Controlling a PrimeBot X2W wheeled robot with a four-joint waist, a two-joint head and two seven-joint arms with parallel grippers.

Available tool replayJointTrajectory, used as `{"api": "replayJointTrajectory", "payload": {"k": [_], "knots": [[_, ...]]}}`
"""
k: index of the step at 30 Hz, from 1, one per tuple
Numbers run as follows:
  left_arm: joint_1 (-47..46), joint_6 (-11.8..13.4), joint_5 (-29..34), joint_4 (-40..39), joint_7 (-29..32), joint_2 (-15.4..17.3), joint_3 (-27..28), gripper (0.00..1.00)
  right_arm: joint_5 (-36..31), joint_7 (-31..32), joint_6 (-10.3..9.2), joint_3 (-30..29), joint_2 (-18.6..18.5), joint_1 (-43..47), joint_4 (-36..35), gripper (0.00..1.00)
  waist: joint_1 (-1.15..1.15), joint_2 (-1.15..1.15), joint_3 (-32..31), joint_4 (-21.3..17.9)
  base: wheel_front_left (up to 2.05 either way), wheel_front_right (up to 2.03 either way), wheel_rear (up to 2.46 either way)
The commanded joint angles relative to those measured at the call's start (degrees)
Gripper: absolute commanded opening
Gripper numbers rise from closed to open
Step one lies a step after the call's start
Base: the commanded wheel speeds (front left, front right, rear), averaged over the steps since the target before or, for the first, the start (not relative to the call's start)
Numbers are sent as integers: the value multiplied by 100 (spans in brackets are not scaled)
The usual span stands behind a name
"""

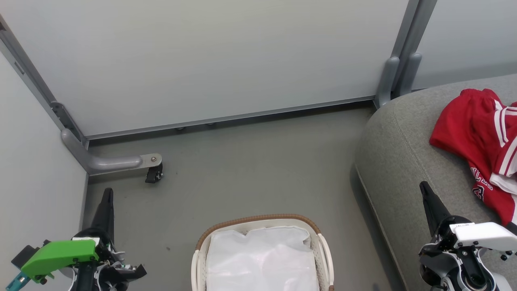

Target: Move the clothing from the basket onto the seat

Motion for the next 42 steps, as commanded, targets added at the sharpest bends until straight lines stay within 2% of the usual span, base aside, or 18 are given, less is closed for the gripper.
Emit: {"api": "replayJointTrajectory", "payload": {"k": [1, 42], "knots": [[-63, -24, 27, -5, 7, 5, 19, 0, 20, 18, -2, -9, -34, -49, -21, 0, 0, 0, 0, 0, 0, 0, 0], [-64, -24, 36, -5, 20, -3, 27, 0, 21, 18, -2, -9, -34, -49, -22, 0, 0, 0, 0, 0, 0, 0, 0]]}}
